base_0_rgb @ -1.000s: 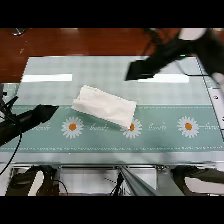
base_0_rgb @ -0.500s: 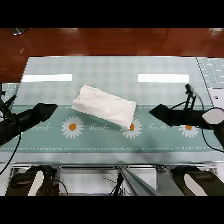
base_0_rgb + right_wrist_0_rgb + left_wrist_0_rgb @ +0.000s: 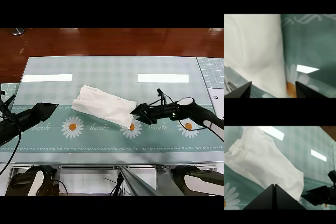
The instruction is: Fold the shirts.
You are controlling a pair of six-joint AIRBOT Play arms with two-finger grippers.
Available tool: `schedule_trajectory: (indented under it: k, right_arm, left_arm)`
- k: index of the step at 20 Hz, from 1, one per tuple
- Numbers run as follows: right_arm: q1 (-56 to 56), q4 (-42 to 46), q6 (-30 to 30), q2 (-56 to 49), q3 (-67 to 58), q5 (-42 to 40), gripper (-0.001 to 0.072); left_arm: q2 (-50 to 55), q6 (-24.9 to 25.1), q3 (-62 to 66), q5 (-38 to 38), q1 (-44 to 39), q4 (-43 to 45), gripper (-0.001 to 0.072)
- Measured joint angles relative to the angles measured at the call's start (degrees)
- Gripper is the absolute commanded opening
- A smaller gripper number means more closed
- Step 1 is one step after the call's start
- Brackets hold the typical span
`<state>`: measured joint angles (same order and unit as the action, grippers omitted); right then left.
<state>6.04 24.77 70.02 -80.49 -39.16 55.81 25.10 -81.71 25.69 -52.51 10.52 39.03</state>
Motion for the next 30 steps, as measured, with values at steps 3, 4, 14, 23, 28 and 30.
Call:
schedule_trajectory:
  k: [3,4,14,23,28,30]
  right_arm:
    - [3.37,-0.63,-0.79,-5.84,-6.19,0.92,0.0346]
    - [4.31,-0.55,-0.79,-7.41,-8.04,1.2,0.0081]
    - [9.25,12.52,4.04,-10.27,-38.34,11.96,0.0017]
    - [1.79,29.73,16.37,-9.03,-76.22,22.58,0.0017]
    - [-12.37,31.67,20.63,-5.9,-79.73,28.06,0.0017]
    - [-18.75,31.98,22.25,-4.68,-80.08,30.75,0.0017]
  left_arm:
    - [0.0,0.0,0.0,-0.02,0.0,0.0,0.0026]
    - [0.0,0.0,0.0,-0.02,0.0,-0.02,0.0026]
    - [0.0,0.02,0.0,-0.02,0.0,-0.02,0.0027]
    - [0.0,0.02,0.0,-0.02,0.0,0.0,0.0027]
    - [0.0,0.02,0.0,-0.04,0.0,0.0,0.0027]
    - [0.0,0.04,0.0,-0.07,0.0,0.0,0.0027]
